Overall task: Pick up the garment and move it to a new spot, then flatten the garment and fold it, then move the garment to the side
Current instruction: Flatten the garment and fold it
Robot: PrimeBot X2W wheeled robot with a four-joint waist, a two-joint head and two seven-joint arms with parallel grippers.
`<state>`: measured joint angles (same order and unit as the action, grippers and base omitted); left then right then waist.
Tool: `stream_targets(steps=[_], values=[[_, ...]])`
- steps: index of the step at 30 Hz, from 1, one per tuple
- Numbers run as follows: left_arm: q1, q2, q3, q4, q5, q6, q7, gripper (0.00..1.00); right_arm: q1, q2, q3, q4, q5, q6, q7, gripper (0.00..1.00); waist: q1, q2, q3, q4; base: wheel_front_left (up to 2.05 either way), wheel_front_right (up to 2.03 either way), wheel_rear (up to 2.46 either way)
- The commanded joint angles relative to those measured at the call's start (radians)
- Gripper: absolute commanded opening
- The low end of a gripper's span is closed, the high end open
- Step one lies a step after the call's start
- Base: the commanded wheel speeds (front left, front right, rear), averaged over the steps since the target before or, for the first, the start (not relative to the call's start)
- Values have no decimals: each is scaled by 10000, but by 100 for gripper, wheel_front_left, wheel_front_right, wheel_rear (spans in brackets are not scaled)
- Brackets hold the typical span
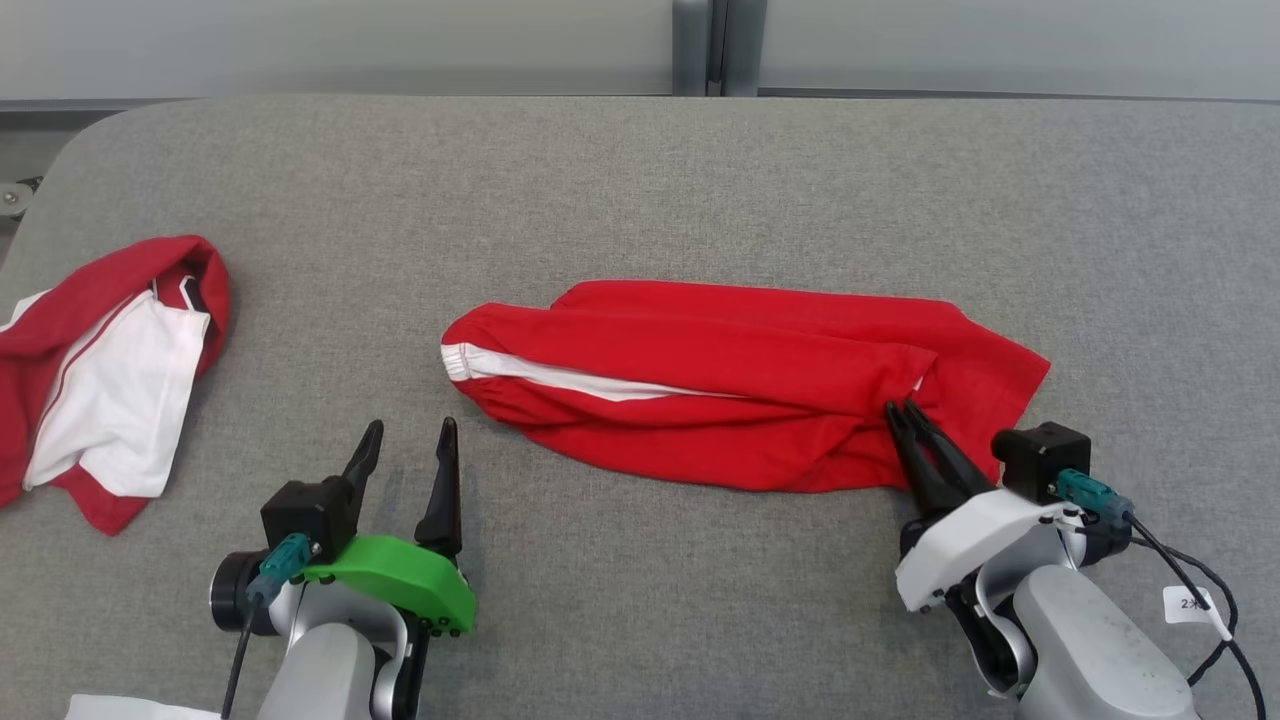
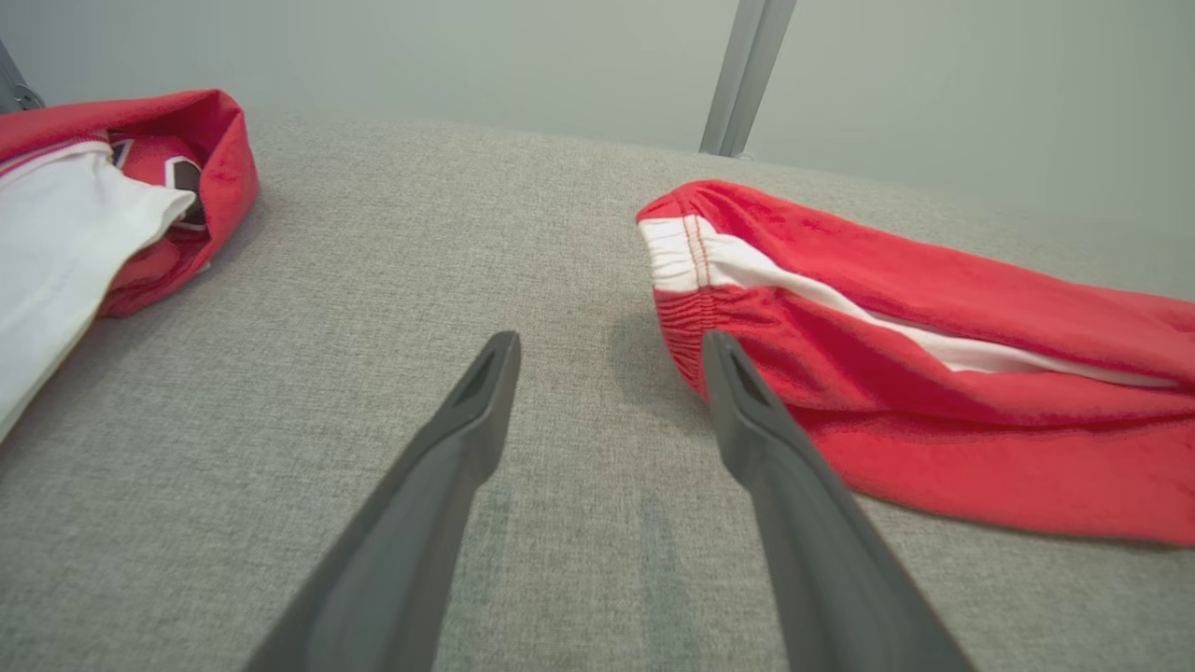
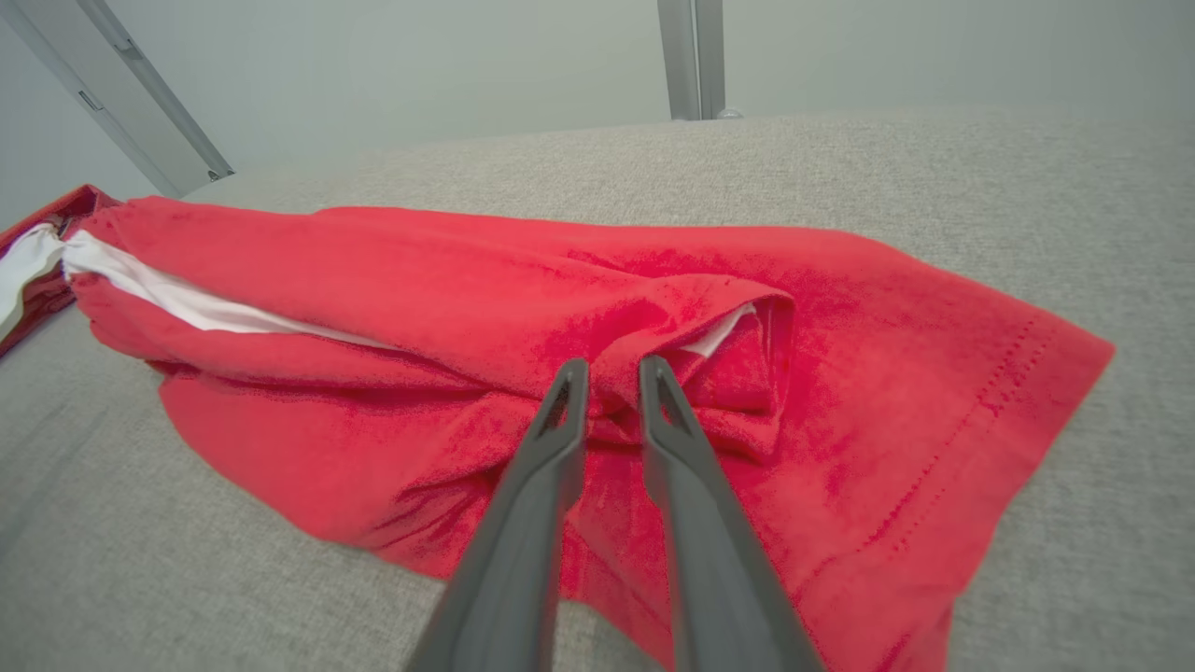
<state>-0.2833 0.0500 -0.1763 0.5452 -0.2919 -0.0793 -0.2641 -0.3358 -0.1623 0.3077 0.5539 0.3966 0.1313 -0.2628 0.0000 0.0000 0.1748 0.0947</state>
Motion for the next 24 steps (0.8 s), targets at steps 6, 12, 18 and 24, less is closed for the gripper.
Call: stream_targets(steps=[6,12,18,24], values=[[337,17,120,-42,6,-11,-7,100,48,-91,384,-443,198,-11,-25,0,0,0,-231,-121,0,0,0],[671,17,230,4,18,-56,-7,100,334,-227,1223,-1330,669,-11,-25,0,0,0,-671,-387,0,0,0],[1075,18,325,81,68,-96,-7,100,632,-673,2947,-2304,1896,-11,-25,0,0,0,-1304,-751,0,0,0],[1331,18,351,53,162,-157,-5,100,732,-1489,4152,-3729,3898,-12,86,0,0,0,-1589,-952,0,0,0]])
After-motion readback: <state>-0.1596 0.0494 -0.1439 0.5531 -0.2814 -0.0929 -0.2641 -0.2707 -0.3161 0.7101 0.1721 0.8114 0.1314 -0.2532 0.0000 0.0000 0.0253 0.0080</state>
